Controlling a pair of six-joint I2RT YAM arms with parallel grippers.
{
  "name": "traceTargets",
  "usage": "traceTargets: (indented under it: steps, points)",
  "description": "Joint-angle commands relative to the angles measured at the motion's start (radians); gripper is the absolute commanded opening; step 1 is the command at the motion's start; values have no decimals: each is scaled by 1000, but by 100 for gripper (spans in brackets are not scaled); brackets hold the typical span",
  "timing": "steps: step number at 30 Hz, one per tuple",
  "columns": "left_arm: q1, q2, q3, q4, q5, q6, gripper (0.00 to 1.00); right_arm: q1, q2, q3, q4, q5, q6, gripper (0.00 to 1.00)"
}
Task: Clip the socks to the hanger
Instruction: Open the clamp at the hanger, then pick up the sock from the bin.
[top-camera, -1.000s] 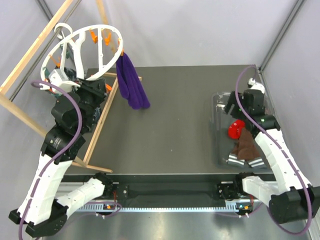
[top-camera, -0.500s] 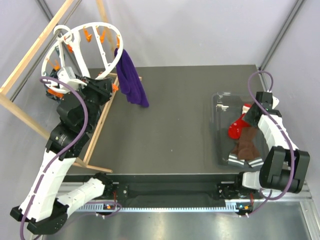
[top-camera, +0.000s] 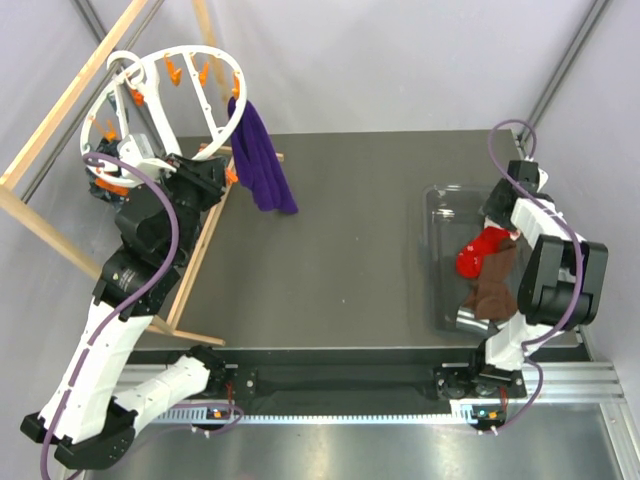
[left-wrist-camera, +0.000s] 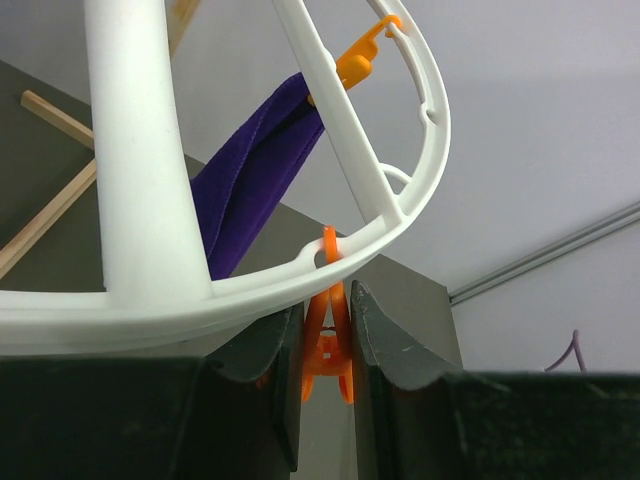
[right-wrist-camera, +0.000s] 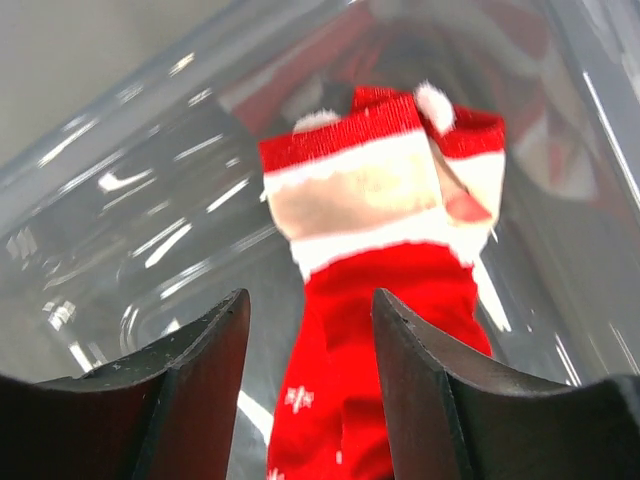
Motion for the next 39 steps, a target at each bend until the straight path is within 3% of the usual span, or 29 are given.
traceTargets:
  steps: [1,8,14,21,27,32,39]
  points:
    - [-2,-4,-1,25,43,20,0,0,56,68,37,30,-18,53]
    - [-2,11,-4,29,61,-1,0,52,129,99,17,165,-49,52]
    - [-2,2,2,20,49,-13,0,52,165,113,15,185,-55,33]
    - [-2,-4,10,6,48,-27,0,68,114,119,4,171,-72,0]
    - [-2,11,24,-4,64,-33,0,120,-94,90,-34,118,-81,0]
    - [-2,8,24,-11,68,-37,0,129,-254,24,-60,-57,-51,0]
    - [-2,3,19,-5,72,-30,0,192,-245,-62,-95,-114,-107,3]
